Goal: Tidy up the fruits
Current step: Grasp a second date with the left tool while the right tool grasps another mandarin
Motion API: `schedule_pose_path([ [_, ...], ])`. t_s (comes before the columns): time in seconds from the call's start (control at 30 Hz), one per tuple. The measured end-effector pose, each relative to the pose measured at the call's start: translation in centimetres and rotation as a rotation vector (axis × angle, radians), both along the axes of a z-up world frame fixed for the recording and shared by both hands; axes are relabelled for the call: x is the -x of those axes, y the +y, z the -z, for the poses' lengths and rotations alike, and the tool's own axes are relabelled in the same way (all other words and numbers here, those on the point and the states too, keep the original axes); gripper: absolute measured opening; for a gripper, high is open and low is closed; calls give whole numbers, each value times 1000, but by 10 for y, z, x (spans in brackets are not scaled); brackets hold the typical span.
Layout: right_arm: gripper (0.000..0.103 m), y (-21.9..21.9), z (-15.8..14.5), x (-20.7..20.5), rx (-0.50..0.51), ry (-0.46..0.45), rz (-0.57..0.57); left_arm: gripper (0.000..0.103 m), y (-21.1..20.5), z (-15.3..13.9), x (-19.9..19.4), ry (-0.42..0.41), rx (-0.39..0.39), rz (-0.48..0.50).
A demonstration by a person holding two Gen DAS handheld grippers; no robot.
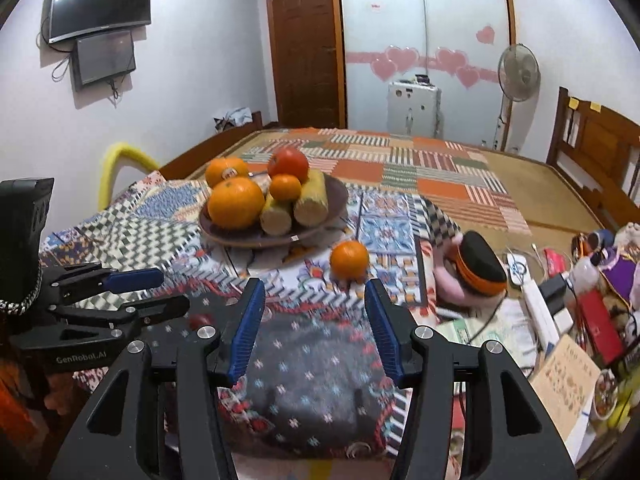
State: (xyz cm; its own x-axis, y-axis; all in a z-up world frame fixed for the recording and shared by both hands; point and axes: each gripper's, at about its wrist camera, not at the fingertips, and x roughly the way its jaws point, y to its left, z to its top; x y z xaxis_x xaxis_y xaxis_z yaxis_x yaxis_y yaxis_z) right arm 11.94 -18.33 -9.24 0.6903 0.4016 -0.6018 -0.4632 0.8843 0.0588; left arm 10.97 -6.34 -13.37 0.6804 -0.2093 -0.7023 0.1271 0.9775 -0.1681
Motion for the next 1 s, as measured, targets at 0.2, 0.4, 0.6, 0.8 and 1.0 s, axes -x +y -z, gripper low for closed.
schedule_pose_path([
  [0.2,48,-8,10,2,-3,27,10,51,-12,13,-3,24,-7,13],
  [0.4,48,-9,15,0,0,37,9,36,-17,18,-3,12,-25,18],
  [0.6,48,-6,18,-4,-3,42,6,25,-18,19,-2,0,-28,24],
  [0.8,48,-1,20,-14,6,43,4,25,-8,12,-3,-26,-36,14],
  [1.0,48,2,22,-36,13,44,13,25,22,1,-13,-47,-32,-35],
])
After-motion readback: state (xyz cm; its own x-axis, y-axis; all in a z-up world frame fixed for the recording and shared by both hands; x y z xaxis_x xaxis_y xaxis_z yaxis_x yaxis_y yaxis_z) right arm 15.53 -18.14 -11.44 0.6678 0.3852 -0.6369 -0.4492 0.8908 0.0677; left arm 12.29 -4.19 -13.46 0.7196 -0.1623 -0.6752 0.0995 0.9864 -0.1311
